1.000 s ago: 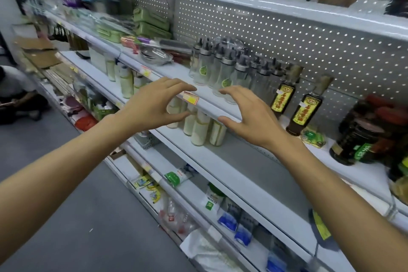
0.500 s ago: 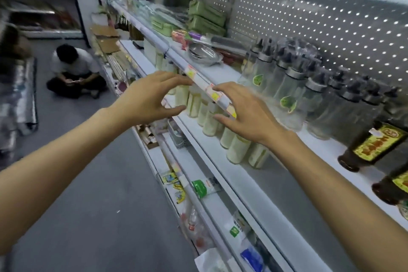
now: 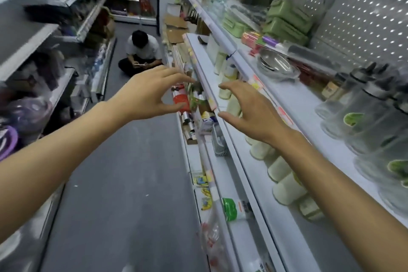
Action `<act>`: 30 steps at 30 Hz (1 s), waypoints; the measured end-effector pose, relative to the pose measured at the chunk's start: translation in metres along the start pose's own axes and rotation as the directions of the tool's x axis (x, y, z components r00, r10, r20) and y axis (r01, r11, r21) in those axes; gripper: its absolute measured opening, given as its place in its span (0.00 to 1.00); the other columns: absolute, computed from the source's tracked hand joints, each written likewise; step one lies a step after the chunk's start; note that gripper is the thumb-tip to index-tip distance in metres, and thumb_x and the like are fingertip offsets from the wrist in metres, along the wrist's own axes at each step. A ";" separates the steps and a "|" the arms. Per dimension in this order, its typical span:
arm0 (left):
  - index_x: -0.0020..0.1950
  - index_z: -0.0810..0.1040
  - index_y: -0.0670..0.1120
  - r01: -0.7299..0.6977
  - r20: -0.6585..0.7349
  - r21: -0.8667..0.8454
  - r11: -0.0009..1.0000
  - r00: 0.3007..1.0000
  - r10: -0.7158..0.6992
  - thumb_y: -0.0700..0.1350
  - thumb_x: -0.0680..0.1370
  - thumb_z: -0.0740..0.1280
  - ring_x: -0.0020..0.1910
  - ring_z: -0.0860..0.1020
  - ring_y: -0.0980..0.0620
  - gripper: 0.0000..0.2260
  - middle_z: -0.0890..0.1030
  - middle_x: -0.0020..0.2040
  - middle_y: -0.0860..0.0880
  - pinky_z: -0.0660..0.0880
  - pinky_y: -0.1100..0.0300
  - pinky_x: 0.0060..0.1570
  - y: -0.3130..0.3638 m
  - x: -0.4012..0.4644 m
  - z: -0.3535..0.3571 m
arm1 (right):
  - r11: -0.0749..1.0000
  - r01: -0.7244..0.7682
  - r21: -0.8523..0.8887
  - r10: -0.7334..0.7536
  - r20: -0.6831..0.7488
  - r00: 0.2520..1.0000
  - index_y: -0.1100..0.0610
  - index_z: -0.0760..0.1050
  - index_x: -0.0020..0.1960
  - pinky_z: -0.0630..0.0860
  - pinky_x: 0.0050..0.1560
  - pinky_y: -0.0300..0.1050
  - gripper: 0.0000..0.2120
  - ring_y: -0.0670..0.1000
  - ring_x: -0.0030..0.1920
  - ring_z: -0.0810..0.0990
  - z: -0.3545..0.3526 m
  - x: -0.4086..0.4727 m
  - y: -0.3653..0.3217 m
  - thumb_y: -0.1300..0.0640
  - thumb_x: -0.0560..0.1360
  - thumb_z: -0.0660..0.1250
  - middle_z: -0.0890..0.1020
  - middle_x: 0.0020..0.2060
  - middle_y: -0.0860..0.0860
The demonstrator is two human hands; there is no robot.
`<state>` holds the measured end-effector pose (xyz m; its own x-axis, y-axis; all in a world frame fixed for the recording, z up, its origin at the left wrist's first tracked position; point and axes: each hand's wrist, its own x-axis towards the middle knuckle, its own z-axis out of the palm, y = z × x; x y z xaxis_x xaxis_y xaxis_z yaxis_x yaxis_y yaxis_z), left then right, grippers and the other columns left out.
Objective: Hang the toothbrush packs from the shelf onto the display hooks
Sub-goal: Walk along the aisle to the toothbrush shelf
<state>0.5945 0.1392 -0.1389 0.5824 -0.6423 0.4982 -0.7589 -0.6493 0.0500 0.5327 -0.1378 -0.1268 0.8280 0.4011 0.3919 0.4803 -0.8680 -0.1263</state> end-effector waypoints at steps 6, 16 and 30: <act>0.69 0.73 0.51 0.037 0.015 0.011 0.999 0.999 -0.038 0.60 0.76 0.67 0.65 0.74 0.50 0.25 0.77 0.66 0.52 0.74 0.51 0.63 -0.084 -0.004 0.015 | 0.998 0.063 0.029 -0.063 0.006 0.998 0.55 0.69 0.70 0.75 0.64 0.54 0.27 0.53 0.67 0.73 0.057 0.082 -0.005 0.47 0.75 0.70 0.76 0.66 0.52; 0.71 0.71 0.53 0.061 0.072 0.007 0.998 0.996 -0.061 0.61 0.76 0.66 0.63 0.74 0.49 0.25 0.76 0.66 0.51 0.75 0.50 0.61 -0.227 -0.007 0.023 | 0.995 0.069 0.065 -0.072 0.045 0.996 0.53 0.68 0.71 0.75 0.62 0.52 0.28 0.50 0.66 0.74 0.140 0.214 -0.029 0.46 0.74 0.70 0.75 0.66 0.48; 0.70 0.72 0.52 0.335 0.070 0.125 0.934 0.936 -0.345 0.59 0.77 0.67 0.62 0.75 0.47 0.24 0.76 0.64 0.51 0.73 0.51 0.60 -0.349 -0.111 -0.001 | 0.902 0.373 0.219 -0.407 0.136 0.903 0.55 0.68 0.71 0.73 0.65 0.52 0.28 0.52 0.67 0.72 0.247 0.362 -0.100 0.47 0.75 0.70 0.74 0.67 0.51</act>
<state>0.7945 0.4368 -0.2107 0.8272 -0.4057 0.3887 -0.4773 -0.8725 0.1050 0.8558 0.1661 -0.1976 0.5917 0.7553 0.2819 0.8054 -0.5687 -0.1670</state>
